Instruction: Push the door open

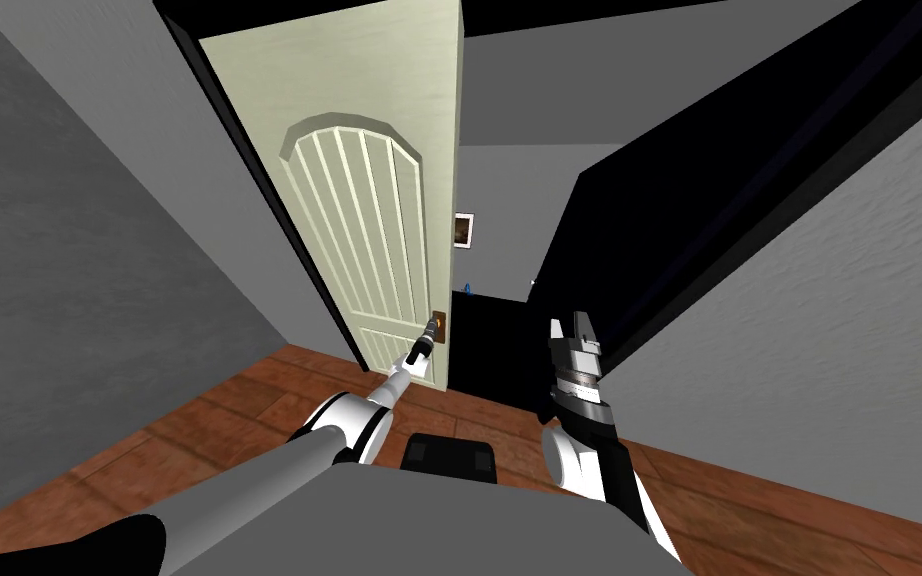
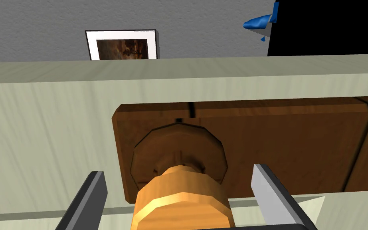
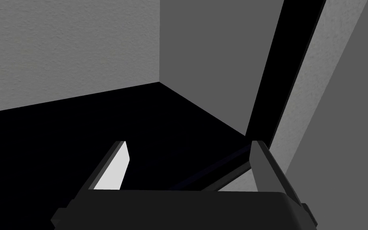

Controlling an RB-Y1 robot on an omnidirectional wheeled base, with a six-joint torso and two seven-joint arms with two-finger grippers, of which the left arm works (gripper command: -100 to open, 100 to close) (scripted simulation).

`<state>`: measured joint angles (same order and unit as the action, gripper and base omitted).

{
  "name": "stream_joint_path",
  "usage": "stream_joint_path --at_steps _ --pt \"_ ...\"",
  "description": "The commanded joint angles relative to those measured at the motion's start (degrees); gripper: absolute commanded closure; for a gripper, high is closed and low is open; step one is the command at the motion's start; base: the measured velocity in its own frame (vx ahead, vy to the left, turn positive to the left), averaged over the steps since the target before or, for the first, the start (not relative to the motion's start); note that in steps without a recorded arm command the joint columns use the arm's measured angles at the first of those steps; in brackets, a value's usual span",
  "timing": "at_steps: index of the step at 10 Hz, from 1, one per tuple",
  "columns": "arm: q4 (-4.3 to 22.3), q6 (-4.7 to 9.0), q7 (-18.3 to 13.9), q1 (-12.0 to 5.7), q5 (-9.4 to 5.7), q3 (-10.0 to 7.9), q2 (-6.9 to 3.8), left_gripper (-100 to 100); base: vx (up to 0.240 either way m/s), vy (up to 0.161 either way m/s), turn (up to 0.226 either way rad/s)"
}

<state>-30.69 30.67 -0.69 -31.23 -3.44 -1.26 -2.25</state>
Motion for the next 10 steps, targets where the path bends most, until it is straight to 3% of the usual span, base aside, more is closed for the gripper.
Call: stream_joint_path --at_steps 1,6,10 --pt "0.0 -0.05 0.0 0.03 0.00 0.01 -0.03 100 -0.006 0.003 0.006" --pt "0.0 -0.05 0.0 0.03 0.00 0.01 -0.03 100 -0.010 0.003 -0.004" --pt "0.0 -0.19 0.7 0.10 -0.72 -1.82 -1.61 100 0.158 -0.076 0.038"
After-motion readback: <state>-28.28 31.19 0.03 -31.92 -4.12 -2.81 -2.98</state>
